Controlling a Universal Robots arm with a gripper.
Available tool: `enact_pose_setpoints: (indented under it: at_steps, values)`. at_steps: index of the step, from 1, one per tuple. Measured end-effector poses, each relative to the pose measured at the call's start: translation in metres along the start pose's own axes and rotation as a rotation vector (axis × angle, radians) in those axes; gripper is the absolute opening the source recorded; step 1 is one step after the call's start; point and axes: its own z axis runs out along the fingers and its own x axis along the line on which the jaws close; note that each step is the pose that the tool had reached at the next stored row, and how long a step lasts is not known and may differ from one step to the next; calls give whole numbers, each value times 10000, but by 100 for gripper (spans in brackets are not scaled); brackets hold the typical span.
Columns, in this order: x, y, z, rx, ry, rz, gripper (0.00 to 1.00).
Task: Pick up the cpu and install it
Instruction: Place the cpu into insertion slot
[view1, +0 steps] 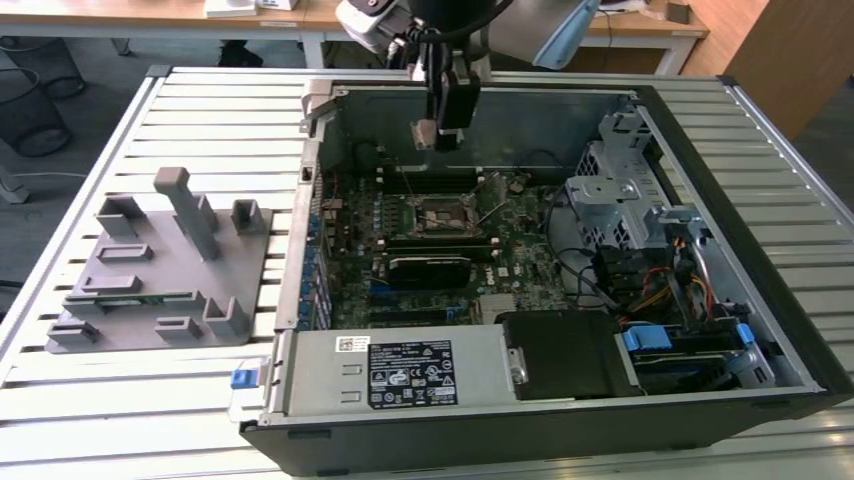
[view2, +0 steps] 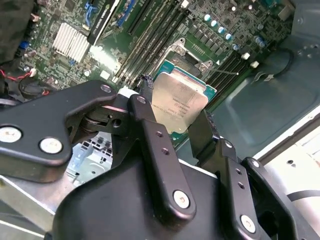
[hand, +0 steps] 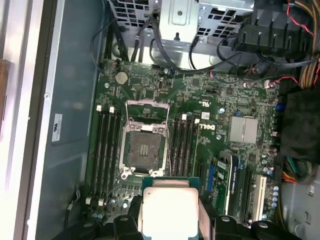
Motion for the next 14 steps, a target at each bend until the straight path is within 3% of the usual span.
enact_pose_setpoints:
  at_steps: [6, 11, 14]
  values:
    - [44, 11, 60, -1, 32, 143, 53]
    - [146, 51, 96, -1, 33, 159, 53]
    - [153, 59, 125, 1, 32, 316, 53]
